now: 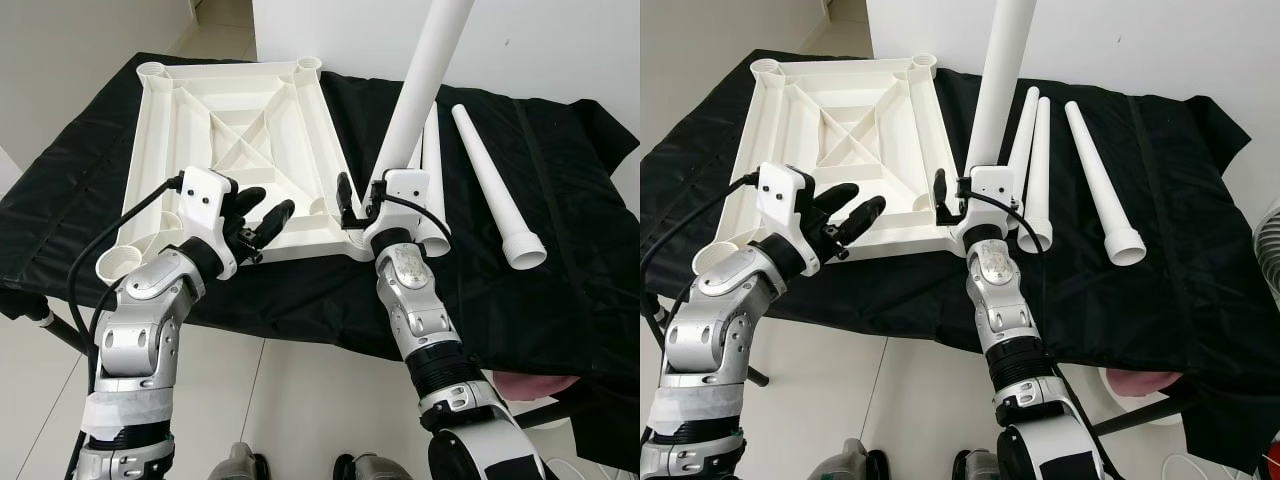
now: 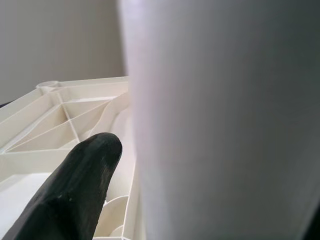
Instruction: Building children table
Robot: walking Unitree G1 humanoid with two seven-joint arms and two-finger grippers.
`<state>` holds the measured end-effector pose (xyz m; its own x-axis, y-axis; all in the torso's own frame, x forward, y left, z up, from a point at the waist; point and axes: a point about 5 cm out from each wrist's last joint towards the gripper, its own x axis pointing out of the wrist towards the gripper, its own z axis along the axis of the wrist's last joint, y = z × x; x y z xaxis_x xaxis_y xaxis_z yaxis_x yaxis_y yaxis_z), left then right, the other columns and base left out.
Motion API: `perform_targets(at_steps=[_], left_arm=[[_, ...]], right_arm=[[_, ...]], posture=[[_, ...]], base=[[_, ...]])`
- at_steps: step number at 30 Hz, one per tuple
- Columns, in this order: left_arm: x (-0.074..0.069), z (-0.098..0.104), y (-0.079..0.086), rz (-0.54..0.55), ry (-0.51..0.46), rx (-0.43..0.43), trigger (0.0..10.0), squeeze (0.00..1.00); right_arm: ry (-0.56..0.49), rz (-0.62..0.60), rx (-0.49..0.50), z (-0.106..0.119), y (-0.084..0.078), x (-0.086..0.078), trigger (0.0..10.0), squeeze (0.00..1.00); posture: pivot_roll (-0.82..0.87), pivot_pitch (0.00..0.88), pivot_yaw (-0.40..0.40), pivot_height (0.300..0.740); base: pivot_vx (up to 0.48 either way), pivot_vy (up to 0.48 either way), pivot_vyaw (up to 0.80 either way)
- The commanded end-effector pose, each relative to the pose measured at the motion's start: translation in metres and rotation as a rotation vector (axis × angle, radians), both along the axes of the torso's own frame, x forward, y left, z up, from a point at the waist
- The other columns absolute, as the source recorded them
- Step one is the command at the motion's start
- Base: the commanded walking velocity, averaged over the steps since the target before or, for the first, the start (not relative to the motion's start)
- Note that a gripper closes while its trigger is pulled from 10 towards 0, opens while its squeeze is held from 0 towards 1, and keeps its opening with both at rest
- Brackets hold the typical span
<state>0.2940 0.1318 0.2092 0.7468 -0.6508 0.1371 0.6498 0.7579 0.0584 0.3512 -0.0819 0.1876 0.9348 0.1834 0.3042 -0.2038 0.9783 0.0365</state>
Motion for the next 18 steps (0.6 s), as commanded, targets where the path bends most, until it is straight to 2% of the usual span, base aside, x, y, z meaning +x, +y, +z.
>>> perform_targets(at_steps=[1, 4, 6, 11, 14, 18], left_arm=[[0.003, 0.002, 0.005, 0.151, 0.001, -0.018, 10.0, 0.04], [0.004, 0.003, 0.005, 0.15, 0.0, -0.019, 10.0, 0.04], [0.004, 0.003, 0.005, 0.152, -0.001, -0.019, 10.0, 0.04], [0.004, 0.003, 0.005, 0.152, -0.001, -0.019, 10.0, 0.04], [0.003, 0.002, 0.003, 0.122, 0.006, -0.01, 10.0, 0.04], [0.001, 0.001, 0.001, 0.099, 0.008, 0.001, 10.0, 0.02]], right_arm=[[-0.019, 0.036, -0.002, 0.005, -0.001, 0.001, 10.0, 0.0], [-0.021, 0.061, -0.013, 0.006, -0.004, 0.002, 10.0, 0.0], [-0.009, 0.124, -0.046, 0.006, -0.008, 0.004, 10.0, 0.0], [-0.002, 0.144, -0.061, 0.006, -0.009, 0.005, 10.0, 0.0], [0.019, 0.225, -0.147, 0.001, -0.02, 0.008, 10.0, 0.0], [0.035, 0.251, -0.176, -0.002, -0.026, 0.009, 10.0, 0.0]], posture=[[-0.04, 0.086, -0.01, 0.74], [-0.04, 0.086, -0.01, 0.74], [-0.05, 0.088, -0.01, 0.74], [-0.05, 0.088, -0.01, 0.74], [-0.05, 0.086, -0.01, 0.74], [-0.05, 0.086, -0.01, 0.74]], base=[[0.0, 0.0, 0.0], [0.0, 0.0, 0.0], [0.0, 0.0, 0.0], [0.0, 0.0, 0.0], [0.0, 0.0, 0.0], [0.0, 0.0, 0.0]])
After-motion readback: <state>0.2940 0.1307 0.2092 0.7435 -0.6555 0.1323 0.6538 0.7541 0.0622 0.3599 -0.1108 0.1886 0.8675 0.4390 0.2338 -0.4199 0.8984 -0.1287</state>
